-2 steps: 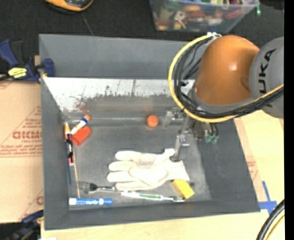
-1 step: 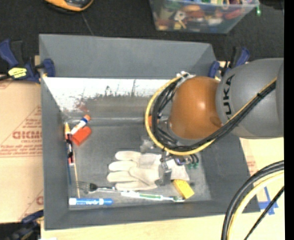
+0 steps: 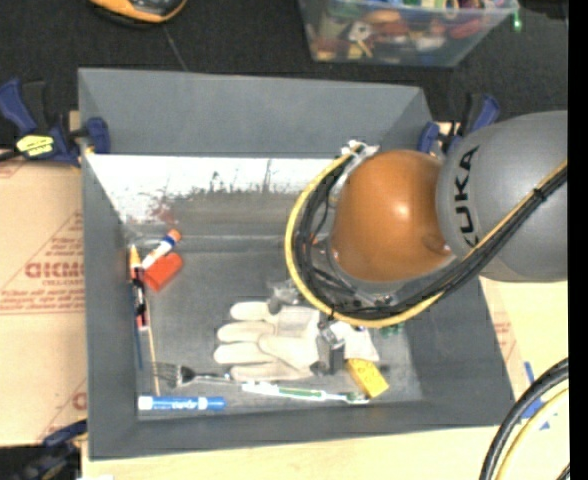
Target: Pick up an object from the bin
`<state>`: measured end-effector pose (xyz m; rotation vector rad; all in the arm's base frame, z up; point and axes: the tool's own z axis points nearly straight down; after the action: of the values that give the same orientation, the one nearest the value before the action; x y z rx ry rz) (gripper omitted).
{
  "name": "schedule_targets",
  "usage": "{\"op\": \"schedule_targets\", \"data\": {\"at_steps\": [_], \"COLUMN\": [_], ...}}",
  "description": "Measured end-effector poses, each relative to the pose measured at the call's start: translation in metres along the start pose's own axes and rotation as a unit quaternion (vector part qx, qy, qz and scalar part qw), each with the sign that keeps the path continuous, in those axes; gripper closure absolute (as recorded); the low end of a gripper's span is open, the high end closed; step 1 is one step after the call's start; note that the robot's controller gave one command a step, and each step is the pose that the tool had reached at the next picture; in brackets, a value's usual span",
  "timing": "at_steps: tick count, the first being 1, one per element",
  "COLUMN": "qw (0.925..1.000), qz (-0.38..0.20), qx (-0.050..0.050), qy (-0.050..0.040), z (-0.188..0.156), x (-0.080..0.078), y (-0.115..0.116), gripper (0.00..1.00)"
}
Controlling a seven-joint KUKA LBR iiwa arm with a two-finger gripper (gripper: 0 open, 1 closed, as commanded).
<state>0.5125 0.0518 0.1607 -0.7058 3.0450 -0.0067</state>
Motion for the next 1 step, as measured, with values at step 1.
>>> {"op": "schedule_targets", "data": {"at_steps": [1], "qw": [1.0], "qz": [0.007], "qx": [-0.003], "qy": [0.005], "z": [0.0482], "x": [-0.003], "y": [-0.0072], "gripper": [0.0]}}
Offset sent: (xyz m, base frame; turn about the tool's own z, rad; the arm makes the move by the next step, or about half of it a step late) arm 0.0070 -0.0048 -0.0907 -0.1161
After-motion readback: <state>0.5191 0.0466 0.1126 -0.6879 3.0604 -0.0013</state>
